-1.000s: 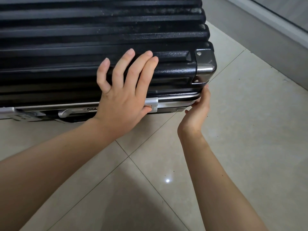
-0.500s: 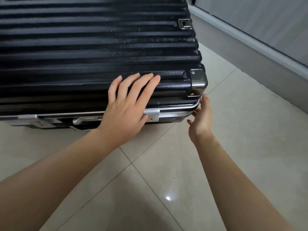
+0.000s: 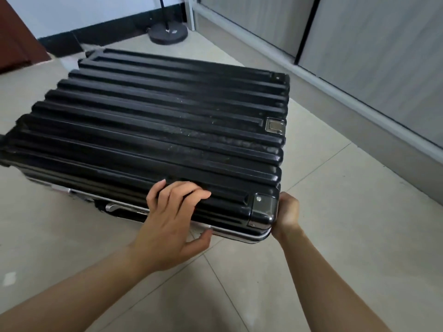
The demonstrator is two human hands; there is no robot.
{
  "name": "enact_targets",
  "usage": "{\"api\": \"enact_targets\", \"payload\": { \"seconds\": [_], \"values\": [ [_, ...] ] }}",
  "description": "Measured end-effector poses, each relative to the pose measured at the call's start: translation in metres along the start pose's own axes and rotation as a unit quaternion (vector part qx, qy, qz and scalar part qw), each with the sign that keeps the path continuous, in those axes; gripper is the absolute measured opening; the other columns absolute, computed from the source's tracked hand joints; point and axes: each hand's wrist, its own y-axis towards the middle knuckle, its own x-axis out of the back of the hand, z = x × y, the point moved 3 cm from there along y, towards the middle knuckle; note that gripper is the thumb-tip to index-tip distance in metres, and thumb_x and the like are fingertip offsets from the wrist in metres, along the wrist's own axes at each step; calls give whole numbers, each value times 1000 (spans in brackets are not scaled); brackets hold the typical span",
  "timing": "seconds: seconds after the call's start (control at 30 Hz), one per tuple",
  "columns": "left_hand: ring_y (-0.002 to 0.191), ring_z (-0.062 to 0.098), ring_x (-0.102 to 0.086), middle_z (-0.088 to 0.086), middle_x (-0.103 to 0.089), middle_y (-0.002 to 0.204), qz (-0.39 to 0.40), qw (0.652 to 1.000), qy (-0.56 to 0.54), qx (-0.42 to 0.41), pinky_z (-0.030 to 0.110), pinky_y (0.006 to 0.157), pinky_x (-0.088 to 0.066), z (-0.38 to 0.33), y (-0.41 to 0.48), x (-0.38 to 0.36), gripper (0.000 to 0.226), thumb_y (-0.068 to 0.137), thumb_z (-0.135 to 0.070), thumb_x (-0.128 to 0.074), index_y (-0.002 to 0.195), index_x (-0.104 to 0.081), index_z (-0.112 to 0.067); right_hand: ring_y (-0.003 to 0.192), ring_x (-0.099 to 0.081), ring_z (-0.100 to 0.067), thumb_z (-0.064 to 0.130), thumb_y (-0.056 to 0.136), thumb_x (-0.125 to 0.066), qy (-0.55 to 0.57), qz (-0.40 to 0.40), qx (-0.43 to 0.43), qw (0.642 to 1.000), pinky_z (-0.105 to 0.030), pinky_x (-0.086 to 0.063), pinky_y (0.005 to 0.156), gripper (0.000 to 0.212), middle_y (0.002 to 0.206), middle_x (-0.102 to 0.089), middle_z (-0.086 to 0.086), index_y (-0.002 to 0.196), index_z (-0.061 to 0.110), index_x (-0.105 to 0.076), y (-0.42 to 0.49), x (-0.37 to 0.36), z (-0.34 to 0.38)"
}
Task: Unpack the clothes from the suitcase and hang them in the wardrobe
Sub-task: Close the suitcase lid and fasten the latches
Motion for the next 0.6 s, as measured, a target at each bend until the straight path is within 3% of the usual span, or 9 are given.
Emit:
{"api": "enact_targets", "payload": {
  "seconds": [0.1, 0.23, 0.3, 0.37, 0.43, 0.5, 0.6],
  "values": [
    [115, 24, -43, 1, -42, 117, -15, 1000, -1, 1, 40, 109, -18, 6, -11, 7, 52, 77, -46, -57, 119, -45, -17, 67, -42, -22, 28, 46, -51, 82, -17, -23, 996, -33, -39, 66, 24, 72, -48, -4, 66, 17, -46, 1, -2, -4],
    [109, 25, -42, 1, -41, 113, -29, 999, -2, 28, 38, 105, -19, 11, -22, 17, 44, 79, -45, -53, 112, -44, -18, 85, -60, -29, 46, 73, -61, -12, 29, -51, 998, -40, -49, 88, 54, 93, -67, -10, 110, 8, -68, 1, -10, -1],
    [108, 24, -41, 0, -41, 111, -31, 999, -1, 36, 39, 104, -20, 10, -25, 19, 41, 79, -45, -52, 110, -45, -19, 77, -63, -27, 32, 79, -63, -37, -5, -54, 998, -35, -53, 76, 41, 91, -68, -8, 113, 8, -68, 5, -8, -5],
    [107, 24, -41, 0, -41, 111, -29, 999, -7, 39, 39, 105, -19, 11, -26, 20, 40, 80, -45, -50, 110, -45, -19, 61, -59, -22, 15, 83, -62, -49, -59, -44, 996, -30, -53, 59, 19, 82, -62, -7, 100, 9, -68, 3, -3, -3],
    [107, 23, -40, -1, -42, 111, -29, 999, -14, 41, 37, 105, -18, 12, -26, 19, 39, 80, -46, -49, 109, -45, -20, 60, -57, -20, 9, 84, -66, -32, -95, -28, 995, -27, -55, 54, 3, 76, -57, -6, 86, 8, -63, -2, 4, 4],
    [107, 23, -41, -1, -42, 111, -32, 999, 0, 34, 37, 104, -18, 13, -24, 17, 41, 80, -48, -49, 109, -46, -20, 57, -52, -20, 6, 84, -68, -46, -123, -6, 991, -25, -52, 49, 13, 68, -50, -5, 78, 8, -57, -6, 10, 13],
    [108, 24, -42, -1, -43, 111, -29, 999, 20, 25, 38, 103, -18, 14, -24, 13, 45, 76, -50, -51, 109, -46, -20, 56, -49, -23, 1, 85, -61, -154, -158, 76, 972, -29, -43, 48, 5, 70, -52, -11, 87, 3, -56, -18, 8, 35]
  ]
}}
